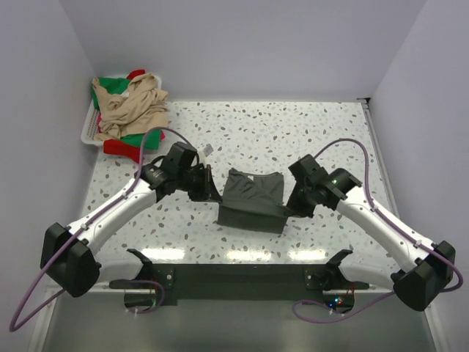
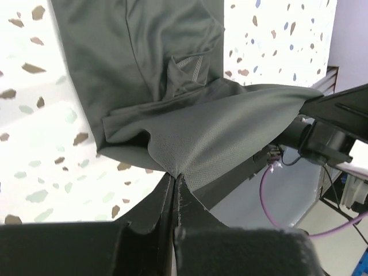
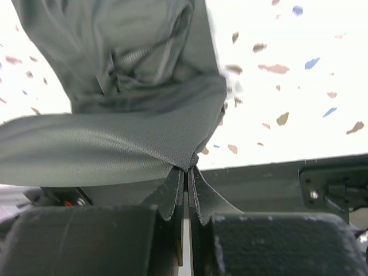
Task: Fold and stack the t-shirts
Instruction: Fold the tshirt
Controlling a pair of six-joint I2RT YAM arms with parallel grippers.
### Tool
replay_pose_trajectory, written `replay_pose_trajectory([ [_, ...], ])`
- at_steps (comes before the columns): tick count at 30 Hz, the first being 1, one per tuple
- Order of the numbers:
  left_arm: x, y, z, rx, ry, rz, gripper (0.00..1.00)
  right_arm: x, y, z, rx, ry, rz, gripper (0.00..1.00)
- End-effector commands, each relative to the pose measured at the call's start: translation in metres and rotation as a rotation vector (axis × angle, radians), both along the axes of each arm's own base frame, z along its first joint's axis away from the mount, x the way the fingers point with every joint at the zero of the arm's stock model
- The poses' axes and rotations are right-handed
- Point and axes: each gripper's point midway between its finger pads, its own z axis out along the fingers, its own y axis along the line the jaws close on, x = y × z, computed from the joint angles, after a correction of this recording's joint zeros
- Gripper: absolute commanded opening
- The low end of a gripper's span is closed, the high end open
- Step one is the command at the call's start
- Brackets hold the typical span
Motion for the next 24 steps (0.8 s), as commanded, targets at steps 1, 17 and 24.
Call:
replay_pose_trajectory([
  [1, 0.032, -0.002, 0.013, -0.006, -0.1, 0.021, 0.0, 0.029, -0.012, 0.01, -0.037, -0.073, 0.0, 0.0],
  [17, 0.11, 0.0, -0.016, -0.009, -0.087, 0.085, 0.0, 0.1, -0.017, -0.01, -0.124, -0.029, 0.015, 0.0],
  [24, 0.174, -0.005, -0.033, -0.038, -0.107, 0.117, 0.01, 0.167, -0.012, -0.04, -0.125, -0.039, 0.053, 0.0],
])
